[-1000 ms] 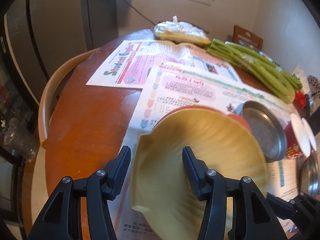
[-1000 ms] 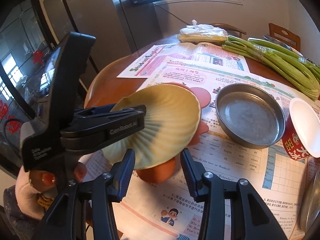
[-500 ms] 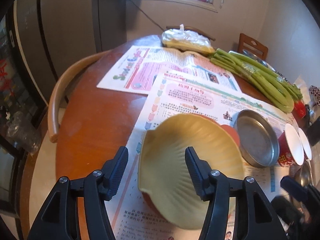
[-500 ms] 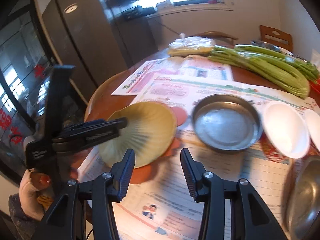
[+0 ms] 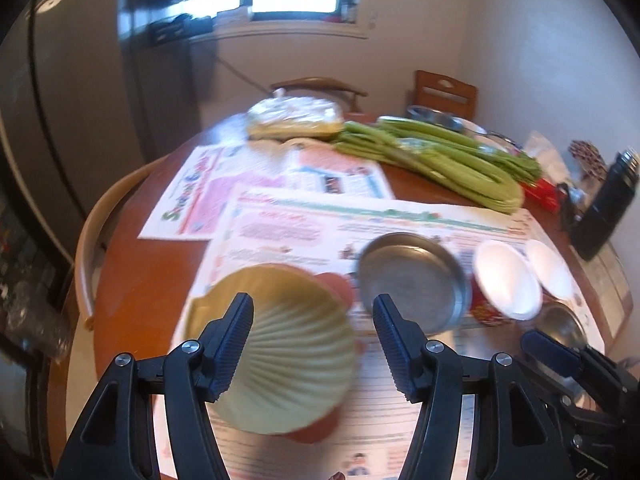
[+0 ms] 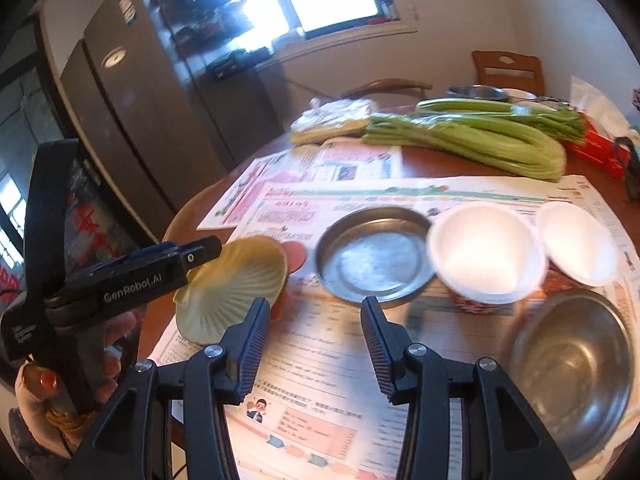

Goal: Organize plates and bowls
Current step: 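Carry the yellow plate with the left tool and lower it onto the orange plate, then grip the rim of the shallow steel pan with the left tool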

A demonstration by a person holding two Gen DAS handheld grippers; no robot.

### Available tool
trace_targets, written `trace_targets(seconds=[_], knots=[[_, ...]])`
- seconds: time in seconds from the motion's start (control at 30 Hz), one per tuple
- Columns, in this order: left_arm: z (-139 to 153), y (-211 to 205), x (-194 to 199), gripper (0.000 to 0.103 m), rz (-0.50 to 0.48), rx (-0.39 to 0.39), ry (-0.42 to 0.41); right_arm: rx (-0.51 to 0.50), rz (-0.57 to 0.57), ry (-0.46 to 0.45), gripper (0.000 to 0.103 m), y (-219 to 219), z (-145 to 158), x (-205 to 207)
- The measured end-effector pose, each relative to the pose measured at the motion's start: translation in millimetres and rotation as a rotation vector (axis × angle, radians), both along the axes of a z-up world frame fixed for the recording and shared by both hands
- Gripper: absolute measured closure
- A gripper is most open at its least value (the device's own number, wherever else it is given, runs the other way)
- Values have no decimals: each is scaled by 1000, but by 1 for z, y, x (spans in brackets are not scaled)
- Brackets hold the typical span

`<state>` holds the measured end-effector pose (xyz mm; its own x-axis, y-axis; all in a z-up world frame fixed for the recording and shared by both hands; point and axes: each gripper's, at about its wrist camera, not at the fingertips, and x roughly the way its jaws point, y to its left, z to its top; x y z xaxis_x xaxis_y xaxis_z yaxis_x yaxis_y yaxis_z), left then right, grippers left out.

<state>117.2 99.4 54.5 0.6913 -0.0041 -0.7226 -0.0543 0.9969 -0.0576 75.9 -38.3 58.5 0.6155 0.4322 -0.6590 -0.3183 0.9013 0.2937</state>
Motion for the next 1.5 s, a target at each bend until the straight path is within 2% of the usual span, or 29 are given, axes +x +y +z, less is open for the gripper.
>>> trace_targets(seconds=[0.23, 0.5, 0.93, 1.07, 1.23, 1.5], knots=[[15, -49, 2, 39, -88, 8, -10, 45, -61, -29, 54, -37, 16, -8], [27, -88, 4, 39, -158, 11, -10, 74, -91, -26, 53, -65, 19, -14], [40, -101, 15, 39, -192, 30, 7, 148, -151, -24, 52, -99, 23, -16], [34, -101, 29, 39, -230, 18, 47, 142, -158, -22, 52, -101, 23, -18], [19, -97, 54, 39, -191, 89, 82, 128, -146, 1, 52, -89, 13, -14], [-18, -76, 91, 39, -200, 59, 178, 86, -115, 140, 52, -38, -31, 20]])
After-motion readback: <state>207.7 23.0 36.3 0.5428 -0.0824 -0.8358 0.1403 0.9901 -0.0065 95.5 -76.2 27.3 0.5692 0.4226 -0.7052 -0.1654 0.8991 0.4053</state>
